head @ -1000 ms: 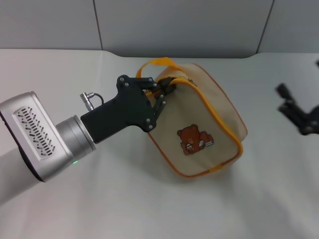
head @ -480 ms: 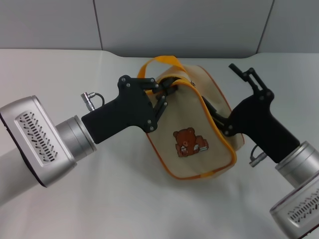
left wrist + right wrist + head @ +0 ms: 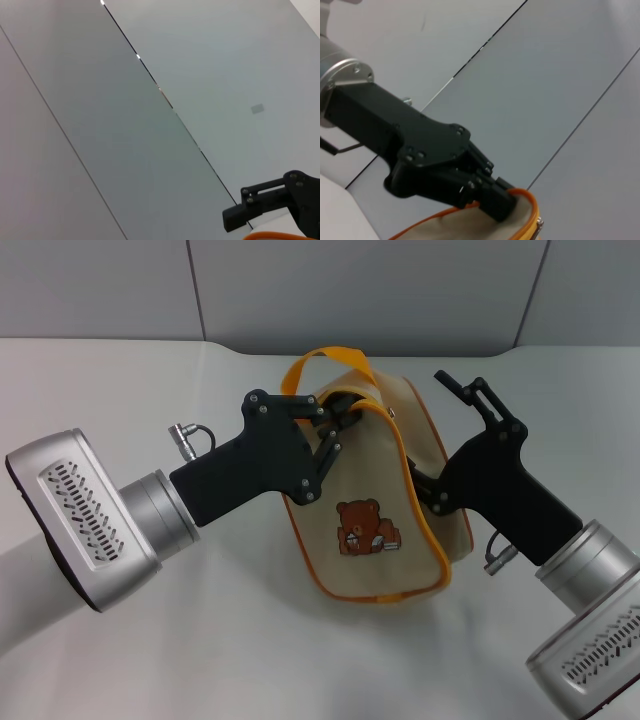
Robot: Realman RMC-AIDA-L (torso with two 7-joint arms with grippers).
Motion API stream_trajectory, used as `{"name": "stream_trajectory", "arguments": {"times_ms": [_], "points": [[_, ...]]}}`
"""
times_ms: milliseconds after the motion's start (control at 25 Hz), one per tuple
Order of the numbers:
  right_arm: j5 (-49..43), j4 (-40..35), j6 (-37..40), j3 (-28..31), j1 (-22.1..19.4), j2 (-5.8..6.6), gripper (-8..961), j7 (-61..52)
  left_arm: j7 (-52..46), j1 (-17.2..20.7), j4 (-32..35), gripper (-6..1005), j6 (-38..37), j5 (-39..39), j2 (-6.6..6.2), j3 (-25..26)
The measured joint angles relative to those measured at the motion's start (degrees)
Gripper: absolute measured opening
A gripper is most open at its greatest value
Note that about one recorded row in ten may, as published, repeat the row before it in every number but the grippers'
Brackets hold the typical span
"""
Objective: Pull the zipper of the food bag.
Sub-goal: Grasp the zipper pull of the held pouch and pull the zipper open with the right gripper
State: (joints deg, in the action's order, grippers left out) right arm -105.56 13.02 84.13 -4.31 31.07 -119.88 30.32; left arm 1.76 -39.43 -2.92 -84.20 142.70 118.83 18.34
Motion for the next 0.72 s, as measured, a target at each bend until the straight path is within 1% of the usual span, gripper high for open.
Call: {"name": "stream_trajectory", "arguments": {"times_ms": [520, 600, 720], "points": [[0.0, 1.69, 0.47, 0.39, 0.02, 0.0, 809, 0.16, -0.19, -0.03, 0.02, 47, 0.61, 0.08, 0.0, 0.01], [0.0, 2.07, 0.53, 0.12, 0.01, 0.0, 602, 0.4, -0.2, -0.06, 0.02, 48, 0.66, 0.08, 0.0, 0.0], [0.0, 2.2, 0.75, 0.04, -0.1, 0.0, 491, 0.43, -0.27, -0.1, 0.02, 48, 0.73, 0.08, -0.01, 0.0]]}}
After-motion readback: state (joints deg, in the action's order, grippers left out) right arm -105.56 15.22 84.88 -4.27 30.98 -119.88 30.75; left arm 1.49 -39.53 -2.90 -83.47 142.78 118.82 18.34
